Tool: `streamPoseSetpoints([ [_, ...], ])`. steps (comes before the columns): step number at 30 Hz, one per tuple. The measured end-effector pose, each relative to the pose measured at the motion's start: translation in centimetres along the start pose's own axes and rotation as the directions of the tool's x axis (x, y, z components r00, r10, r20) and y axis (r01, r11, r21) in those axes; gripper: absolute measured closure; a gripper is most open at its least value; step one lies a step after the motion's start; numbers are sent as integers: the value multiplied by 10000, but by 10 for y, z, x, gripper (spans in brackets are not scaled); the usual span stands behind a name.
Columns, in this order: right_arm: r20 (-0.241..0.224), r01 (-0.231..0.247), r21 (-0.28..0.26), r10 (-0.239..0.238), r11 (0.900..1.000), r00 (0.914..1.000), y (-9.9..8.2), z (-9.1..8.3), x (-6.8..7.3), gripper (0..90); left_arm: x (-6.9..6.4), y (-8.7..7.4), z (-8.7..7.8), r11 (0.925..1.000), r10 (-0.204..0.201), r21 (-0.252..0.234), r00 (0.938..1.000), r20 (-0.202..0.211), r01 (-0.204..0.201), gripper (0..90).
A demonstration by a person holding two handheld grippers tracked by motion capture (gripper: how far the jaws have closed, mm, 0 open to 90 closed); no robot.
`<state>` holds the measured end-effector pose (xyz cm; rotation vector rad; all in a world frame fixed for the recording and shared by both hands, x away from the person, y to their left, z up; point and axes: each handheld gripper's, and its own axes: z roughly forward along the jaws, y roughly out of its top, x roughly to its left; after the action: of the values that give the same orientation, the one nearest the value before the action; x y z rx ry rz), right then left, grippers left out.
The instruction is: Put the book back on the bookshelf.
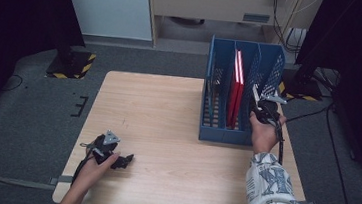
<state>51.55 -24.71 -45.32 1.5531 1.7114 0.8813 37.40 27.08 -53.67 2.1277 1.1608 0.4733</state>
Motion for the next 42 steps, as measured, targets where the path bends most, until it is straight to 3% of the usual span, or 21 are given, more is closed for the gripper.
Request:
streamPoseSetpoints([
  [9,-118,153,-289,-157,9995,9998,2,-8,4,657,0,0,0,10000,-1,1,10000,5,1,0],
  [29,-478,448,-705,-482,9965,9977,0,-16,14,634,0,0,0,10000,17,8,10000,23,-17,0],
  [42,-670,263,-754,-314,9968,9973,0,-17,14,497,0,1,0,10000,16,8,10000,24,-16,0],
])
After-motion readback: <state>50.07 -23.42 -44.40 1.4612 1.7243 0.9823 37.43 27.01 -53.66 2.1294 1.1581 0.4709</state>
